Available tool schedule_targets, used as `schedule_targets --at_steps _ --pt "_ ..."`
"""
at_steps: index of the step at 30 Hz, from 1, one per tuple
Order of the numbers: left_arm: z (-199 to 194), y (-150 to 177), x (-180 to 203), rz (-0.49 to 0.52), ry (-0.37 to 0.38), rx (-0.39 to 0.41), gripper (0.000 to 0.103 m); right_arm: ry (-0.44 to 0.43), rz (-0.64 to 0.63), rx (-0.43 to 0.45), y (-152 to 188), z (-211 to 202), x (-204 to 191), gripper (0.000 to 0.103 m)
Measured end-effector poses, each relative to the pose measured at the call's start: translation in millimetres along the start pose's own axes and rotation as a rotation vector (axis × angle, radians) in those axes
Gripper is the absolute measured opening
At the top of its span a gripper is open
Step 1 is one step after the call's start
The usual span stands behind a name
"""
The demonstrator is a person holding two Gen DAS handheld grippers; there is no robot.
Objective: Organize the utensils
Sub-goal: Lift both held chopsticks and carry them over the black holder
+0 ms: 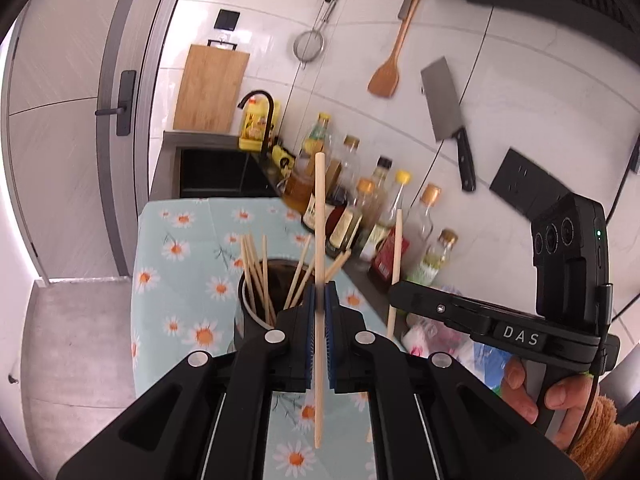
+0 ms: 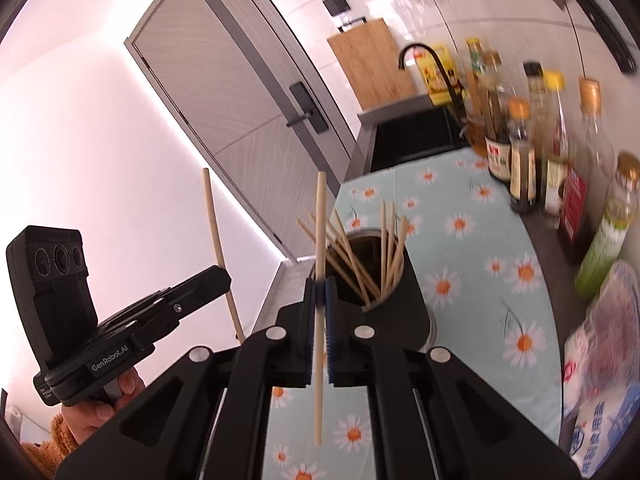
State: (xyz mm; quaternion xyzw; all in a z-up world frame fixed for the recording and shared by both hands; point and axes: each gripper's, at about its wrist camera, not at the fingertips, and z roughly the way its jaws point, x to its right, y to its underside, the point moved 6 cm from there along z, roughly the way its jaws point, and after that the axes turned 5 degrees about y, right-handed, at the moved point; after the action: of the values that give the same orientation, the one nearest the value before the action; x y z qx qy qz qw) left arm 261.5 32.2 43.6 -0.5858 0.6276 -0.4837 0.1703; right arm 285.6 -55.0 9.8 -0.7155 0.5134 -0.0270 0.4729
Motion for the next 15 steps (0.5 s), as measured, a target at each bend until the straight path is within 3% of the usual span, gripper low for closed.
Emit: schedule_targets --at_steps 8,15 --pt "10.8 -38.9 -8.0 0.007 0.034 0.135 0.004 0.068 -0.135 0.18 -41.4 -2.5 -10.7 0.006" --pt "11.5 -64.2 -11.7 0.041 0.005 0.279 0.004 0.063 -0.18 0.31 -68.1 -2.0 -8.5 0.006"
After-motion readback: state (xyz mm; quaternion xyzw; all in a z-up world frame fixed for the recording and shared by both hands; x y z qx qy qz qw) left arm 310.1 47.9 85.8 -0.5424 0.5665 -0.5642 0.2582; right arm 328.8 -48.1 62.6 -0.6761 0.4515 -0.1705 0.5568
